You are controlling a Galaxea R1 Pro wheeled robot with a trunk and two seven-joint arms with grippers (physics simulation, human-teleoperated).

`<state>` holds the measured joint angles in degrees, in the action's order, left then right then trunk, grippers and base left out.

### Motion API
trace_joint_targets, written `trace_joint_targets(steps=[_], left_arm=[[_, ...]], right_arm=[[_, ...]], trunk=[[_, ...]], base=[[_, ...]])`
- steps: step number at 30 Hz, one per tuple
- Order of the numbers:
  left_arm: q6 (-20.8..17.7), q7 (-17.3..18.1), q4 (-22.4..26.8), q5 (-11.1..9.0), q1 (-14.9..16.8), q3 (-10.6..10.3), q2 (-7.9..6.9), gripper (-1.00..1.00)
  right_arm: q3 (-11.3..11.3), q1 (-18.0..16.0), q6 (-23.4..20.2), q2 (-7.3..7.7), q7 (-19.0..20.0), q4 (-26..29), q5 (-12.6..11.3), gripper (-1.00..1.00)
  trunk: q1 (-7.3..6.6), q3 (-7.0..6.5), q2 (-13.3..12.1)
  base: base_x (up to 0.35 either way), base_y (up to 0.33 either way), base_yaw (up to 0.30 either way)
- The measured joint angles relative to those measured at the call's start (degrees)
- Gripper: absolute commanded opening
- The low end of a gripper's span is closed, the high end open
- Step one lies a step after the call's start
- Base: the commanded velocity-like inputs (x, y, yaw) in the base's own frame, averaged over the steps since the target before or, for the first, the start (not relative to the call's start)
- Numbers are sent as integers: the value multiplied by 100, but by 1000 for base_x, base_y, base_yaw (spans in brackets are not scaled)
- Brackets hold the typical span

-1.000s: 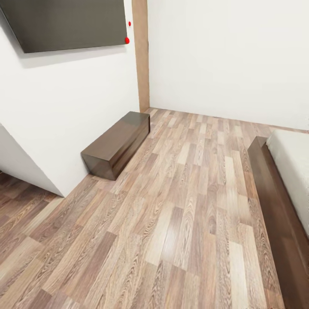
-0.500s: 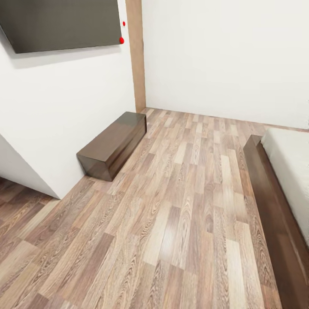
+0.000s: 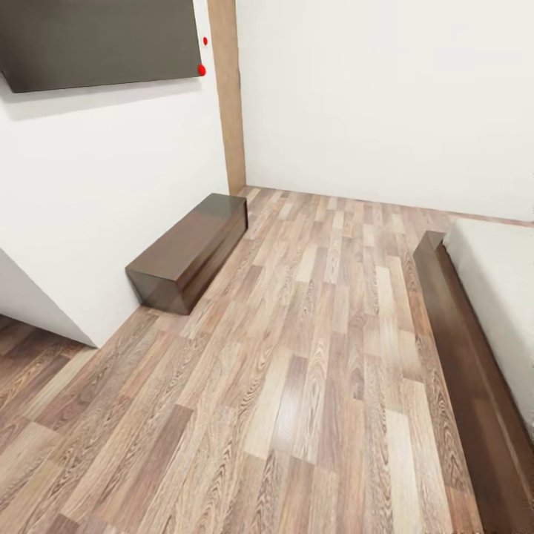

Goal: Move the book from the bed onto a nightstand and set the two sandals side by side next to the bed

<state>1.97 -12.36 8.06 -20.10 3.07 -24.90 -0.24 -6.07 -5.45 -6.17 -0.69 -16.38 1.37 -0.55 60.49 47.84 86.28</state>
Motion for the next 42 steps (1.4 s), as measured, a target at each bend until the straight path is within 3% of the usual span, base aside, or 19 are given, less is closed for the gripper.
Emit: trace_joint_targets(steps=[42], left_arm=[[2, 0, 0, 0, 0, 0, 0, 100]], right_arm=[[-2, 0, 0, -2, 5, 0, 3, 100]], trunk=[[0, 0, 0]], base=[[0, 0, -77]])
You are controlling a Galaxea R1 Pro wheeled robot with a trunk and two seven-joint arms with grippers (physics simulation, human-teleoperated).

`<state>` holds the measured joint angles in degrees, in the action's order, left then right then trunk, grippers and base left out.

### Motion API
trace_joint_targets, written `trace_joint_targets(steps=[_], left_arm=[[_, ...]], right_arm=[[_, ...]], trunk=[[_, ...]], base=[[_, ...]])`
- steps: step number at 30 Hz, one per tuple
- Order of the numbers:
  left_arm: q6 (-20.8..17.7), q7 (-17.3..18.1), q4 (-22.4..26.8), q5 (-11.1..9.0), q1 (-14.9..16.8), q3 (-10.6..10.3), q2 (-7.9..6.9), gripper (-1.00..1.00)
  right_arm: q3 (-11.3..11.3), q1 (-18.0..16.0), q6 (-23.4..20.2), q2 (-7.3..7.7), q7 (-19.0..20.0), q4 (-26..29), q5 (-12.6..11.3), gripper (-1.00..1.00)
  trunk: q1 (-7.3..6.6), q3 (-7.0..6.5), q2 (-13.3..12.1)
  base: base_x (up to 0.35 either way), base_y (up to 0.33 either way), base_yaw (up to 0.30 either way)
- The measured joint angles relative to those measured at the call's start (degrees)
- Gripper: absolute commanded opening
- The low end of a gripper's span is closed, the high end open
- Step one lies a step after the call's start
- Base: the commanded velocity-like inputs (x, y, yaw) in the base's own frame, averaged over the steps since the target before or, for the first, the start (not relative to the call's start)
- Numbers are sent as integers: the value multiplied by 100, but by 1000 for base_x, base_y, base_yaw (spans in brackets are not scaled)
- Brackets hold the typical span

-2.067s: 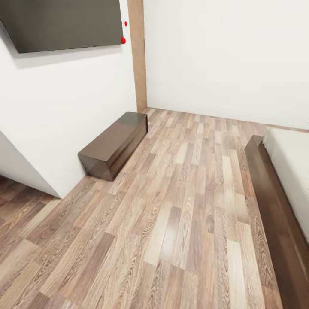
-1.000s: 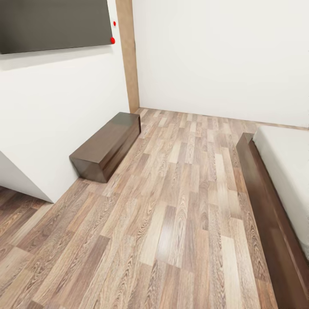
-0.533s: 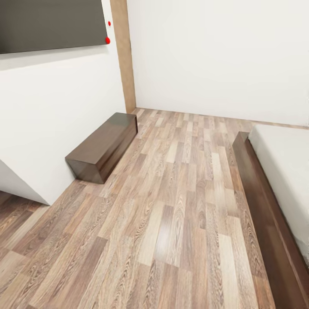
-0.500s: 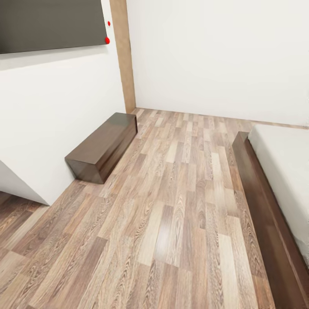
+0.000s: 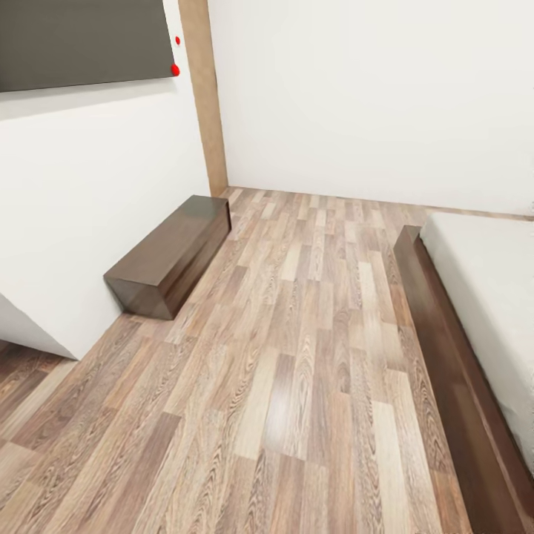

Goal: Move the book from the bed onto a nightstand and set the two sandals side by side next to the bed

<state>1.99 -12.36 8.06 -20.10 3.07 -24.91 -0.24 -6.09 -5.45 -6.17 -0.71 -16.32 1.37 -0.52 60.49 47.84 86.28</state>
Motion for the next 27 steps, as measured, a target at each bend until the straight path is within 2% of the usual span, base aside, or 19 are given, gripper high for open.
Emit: trace_joint_targets(steps=[27], left_arm=[[-1, 0, 0, 0, 0, 0, 0, 100]], right_arm=[[-4, 0, 0, 1, 1, 0, 3, 100]], trunk=[[0, 0, 0]], base=[[0, 0, -81]])
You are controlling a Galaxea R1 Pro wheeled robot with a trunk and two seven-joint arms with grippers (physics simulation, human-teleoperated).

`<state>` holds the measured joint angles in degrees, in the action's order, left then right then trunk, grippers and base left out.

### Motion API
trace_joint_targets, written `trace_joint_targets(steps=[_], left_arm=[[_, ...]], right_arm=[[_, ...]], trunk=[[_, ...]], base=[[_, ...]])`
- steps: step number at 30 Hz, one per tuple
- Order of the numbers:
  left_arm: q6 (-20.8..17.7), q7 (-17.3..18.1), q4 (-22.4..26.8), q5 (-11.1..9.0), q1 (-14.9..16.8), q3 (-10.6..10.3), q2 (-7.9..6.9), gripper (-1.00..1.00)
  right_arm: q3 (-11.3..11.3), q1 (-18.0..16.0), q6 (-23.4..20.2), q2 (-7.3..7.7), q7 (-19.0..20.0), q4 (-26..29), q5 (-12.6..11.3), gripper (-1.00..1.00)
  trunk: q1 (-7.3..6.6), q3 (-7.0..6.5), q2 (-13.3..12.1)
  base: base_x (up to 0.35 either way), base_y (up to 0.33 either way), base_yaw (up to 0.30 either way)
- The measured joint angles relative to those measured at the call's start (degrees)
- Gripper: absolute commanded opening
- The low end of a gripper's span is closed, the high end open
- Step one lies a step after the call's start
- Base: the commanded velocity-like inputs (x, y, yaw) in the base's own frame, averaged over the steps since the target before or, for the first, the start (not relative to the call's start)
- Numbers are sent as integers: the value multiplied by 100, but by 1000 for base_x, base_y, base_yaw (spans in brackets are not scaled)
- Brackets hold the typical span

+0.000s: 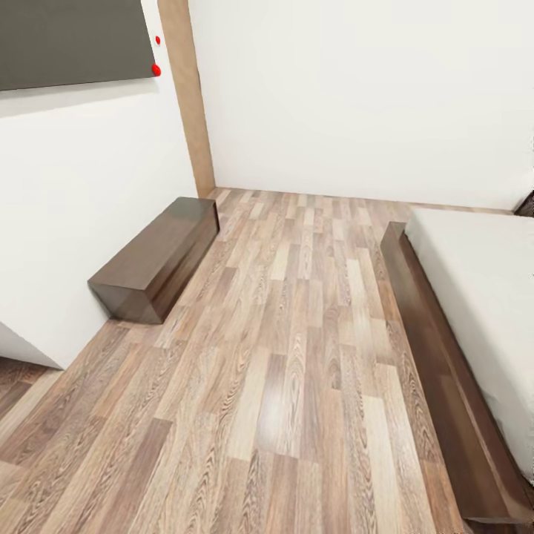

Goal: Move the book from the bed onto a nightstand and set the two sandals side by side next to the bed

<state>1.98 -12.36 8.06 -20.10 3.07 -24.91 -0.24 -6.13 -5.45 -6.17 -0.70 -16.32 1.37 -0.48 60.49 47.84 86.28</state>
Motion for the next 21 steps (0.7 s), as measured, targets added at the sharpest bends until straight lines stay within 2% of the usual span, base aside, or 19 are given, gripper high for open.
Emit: trace_joint_targets(steps=[21], left_arm=[[-1, 0, 0, 0, 0, 0, 0, 100]], right_arm=[[0, 0, 0, -3, 1, 0, 0, 100]], trunk=[[0, 0, 0]], base=[[0, 0, -81]])
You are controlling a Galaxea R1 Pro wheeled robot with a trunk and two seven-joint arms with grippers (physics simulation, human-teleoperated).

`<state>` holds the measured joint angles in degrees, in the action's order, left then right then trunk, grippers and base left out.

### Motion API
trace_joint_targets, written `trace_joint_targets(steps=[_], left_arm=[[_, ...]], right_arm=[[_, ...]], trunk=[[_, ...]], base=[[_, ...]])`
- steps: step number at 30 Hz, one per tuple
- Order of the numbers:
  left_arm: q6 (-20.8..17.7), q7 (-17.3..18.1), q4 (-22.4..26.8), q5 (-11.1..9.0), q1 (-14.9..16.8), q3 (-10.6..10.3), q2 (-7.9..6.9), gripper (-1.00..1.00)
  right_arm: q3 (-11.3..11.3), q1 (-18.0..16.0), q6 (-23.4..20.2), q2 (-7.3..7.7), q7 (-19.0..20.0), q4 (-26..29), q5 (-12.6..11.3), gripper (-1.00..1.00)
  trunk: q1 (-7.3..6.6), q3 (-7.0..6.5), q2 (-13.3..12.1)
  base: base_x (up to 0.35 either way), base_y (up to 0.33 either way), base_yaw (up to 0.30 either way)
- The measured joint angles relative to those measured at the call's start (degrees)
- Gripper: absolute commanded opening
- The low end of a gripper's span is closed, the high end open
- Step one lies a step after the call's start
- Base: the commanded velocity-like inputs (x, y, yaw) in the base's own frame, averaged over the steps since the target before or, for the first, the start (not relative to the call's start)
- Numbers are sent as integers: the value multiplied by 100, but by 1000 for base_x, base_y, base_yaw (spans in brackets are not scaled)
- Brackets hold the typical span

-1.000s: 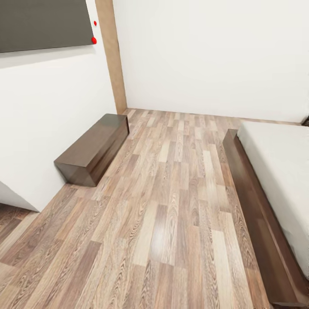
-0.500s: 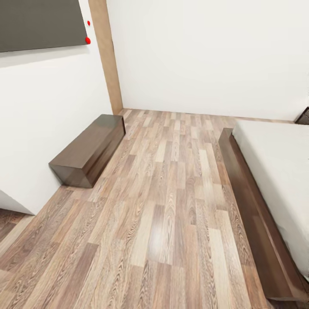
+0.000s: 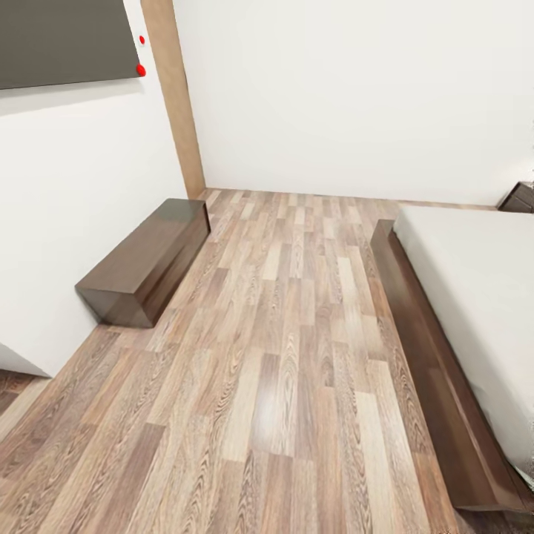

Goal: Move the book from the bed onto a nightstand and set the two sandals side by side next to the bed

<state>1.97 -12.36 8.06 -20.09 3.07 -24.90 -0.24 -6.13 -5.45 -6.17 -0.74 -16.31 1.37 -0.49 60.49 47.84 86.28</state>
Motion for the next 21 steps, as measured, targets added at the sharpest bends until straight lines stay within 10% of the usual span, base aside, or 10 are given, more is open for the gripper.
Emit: trace_joint_targets(steps=[21], left_arm=[[0, 2, 0, 0, 0, 0, 0, 100]], right_arm=[[0, 0, 0, -3, 1, 0, 0, 100]], trunk=[[0, 0, 0]], base=[[0, 0, -81]])
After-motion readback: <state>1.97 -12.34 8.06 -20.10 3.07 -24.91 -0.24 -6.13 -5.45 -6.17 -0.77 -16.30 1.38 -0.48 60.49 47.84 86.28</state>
